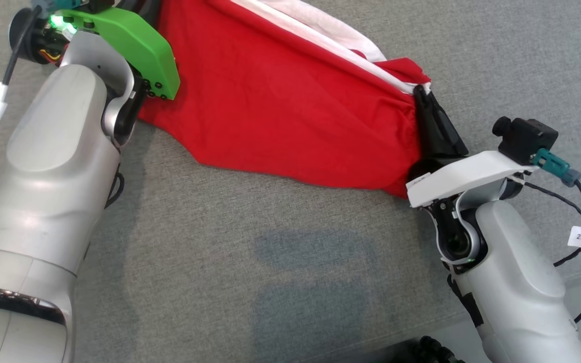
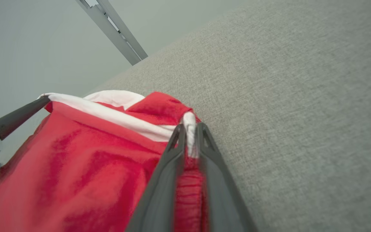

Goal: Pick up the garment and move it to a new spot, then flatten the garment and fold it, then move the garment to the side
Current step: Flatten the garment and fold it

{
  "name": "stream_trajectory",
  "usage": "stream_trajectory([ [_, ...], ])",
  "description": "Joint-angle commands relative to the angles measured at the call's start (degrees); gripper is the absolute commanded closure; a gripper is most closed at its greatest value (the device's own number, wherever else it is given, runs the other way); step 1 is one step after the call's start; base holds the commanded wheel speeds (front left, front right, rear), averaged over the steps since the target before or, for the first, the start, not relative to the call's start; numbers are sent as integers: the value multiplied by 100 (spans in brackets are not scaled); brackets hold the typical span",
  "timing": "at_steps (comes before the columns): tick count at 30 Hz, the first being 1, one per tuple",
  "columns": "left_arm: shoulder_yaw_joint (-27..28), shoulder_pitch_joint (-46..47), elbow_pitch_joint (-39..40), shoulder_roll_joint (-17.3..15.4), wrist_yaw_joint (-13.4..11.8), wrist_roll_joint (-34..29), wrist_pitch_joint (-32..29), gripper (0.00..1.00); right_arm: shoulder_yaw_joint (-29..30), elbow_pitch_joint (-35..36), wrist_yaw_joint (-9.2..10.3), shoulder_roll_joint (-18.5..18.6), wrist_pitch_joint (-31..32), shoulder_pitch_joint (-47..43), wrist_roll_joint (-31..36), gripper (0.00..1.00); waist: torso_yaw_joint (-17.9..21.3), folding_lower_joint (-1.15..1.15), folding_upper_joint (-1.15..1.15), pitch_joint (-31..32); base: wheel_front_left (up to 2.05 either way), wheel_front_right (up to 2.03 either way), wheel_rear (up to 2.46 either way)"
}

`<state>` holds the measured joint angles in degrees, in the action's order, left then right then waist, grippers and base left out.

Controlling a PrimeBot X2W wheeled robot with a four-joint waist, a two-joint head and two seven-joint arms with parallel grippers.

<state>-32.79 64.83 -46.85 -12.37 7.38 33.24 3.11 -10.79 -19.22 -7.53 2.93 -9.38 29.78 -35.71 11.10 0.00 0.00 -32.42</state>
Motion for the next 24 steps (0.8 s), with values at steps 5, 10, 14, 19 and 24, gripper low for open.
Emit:
stream_trajectory([
  [5, -233, 138, -387, -1, 16, 319, 450, 0, -225, 69, 4, -2, -367, -108, 355, 0, 36, 0, 0, -4, 0, 0, 0],
  [10, -73, -217, -329, -78, -108, 297, 1165, 0, 112, 672, 4, 57, -579, -534, 1406, 0, -117, 0, 0, 147, 0, 0, 0],
  [14, 436, -726, 711, -167, -536, -56, 1208, 0, 600, 1417, 4, 37, -583, -829, 2056, 0, -274, 0, 0, 268, 0, 0, 0],
  [19, 1153, -1904, 2383, -194, -952, -732, 1199, 0, 921, 1999, 4, 20, -583, -1099, 2410, 0, -430, 0, 0, 448, 0, 0, 0],
  [24, 1528, -2905, 3376, -121, -1151, -1260, 1200, 0, 1074, 2140, 4, 12, -584, -1239, 2615, 0, -507, 0, 0, 645, 0, 0, 0],
])
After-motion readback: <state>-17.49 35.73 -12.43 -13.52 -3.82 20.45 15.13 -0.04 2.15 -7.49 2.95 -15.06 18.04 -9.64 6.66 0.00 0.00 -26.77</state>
